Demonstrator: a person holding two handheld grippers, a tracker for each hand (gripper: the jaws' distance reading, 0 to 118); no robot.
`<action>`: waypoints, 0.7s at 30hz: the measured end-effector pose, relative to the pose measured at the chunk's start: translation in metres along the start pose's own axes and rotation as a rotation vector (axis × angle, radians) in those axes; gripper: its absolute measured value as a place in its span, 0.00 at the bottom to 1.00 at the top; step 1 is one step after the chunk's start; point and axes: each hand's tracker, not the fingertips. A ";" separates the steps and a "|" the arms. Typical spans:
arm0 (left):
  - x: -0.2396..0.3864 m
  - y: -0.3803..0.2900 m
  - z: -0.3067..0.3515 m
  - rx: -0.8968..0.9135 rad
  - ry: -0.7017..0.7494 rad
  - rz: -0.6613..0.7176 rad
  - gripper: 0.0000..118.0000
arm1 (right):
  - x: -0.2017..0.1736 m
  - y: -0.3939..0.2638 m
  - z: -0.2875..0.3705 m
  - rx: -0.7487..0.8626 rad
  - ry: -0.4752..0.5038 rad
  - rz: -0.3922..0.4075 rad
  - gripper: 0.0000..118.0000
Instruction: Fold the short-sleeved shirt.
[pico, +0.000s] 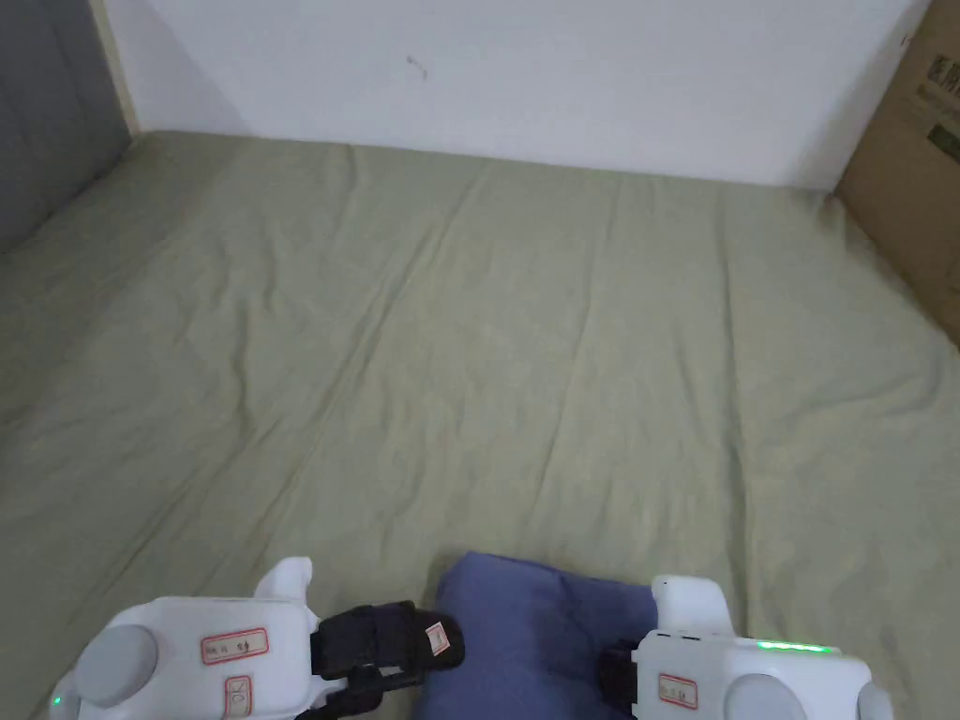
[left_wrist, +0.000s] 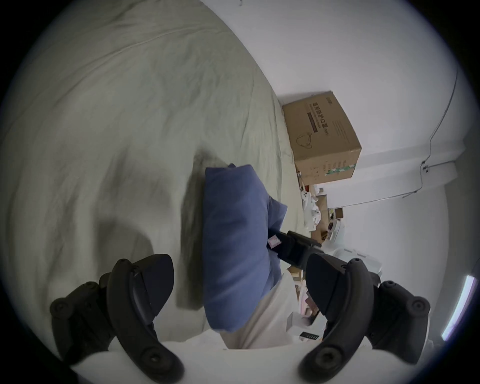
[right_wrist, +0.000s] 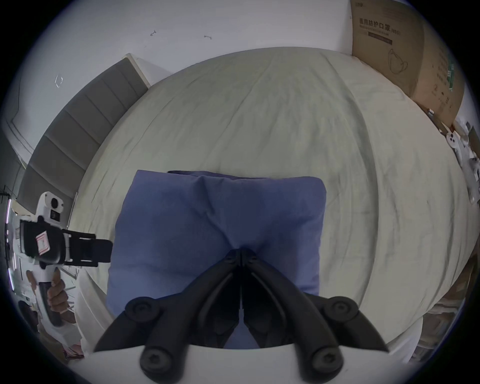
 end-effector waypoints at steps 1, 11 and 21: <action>-0.005 0.005 -0.006 -0.014 -0.023 0.022 0.91 | -0.001 0.001 0.000 -0.004 0.000 -0.004 0.01; -0.016 0.019 -0.080 -0.149 -0.162 0.154 0.90 | -0.012 0.001 0.002 -0.007 -0.040 0.003 0.01; -0.003 0.030 -0.043 -0.168 0.032 -0.001 0.26 | -0.049 0.010 0.030 0.123 -0.167 0.029 0.01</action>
